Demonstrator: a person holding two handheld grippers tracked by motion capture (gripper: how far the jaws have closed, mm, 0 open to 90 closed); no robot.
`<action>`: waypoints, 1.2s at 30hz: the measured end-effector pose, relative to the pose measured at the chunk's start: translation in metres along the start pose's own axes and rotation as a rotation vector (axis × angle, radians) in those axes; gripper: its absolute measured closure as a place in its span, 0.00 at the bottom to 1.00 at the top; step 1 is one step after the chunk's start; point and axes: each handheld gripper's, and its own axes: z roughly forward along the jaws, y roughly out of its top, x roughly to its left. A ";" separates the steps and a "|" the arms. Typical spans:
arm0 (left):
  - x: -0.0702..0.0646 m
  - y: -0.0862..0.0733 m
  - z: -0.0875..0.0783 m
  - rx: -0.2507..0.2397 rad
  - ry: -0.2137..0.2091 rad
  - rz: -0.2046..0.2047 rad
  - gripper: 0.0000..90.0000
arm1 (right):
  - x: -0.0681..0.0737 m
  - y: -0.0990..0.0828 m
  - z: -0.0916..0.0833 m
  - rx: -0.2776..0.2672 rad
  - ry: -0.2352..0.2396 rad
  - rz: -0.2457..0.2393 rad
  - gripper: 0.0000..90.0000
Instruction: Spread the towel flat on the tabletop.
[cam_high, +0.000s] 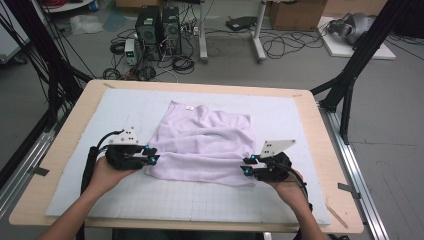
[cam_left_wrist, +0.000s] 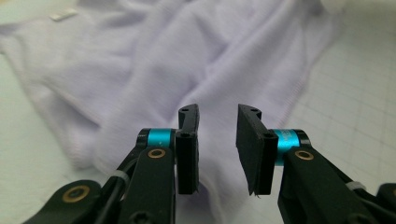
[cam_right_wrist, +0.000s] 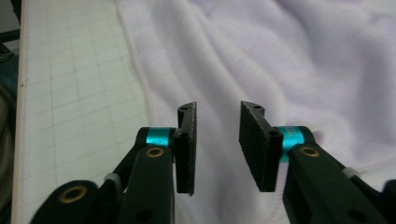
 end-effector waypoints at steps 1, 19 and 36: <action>-0.002 -0.003 0.004 0.018 -0.008 0.006 0.77 | 0.002 -0.003 0.004 0.009 0.006 0.002 0.71; 0.003 -0.018 0.041 0.150 -0.010 -0.005 0.96 | 0.008 -0.016 0.041 0.092 0.069 0.013 0.95; -0.031 -0.008 -0.017 0.068 -0.027 0.033 0.98 | 0.038 0.008 0.005 -0.004 0.122 -0.042 0.97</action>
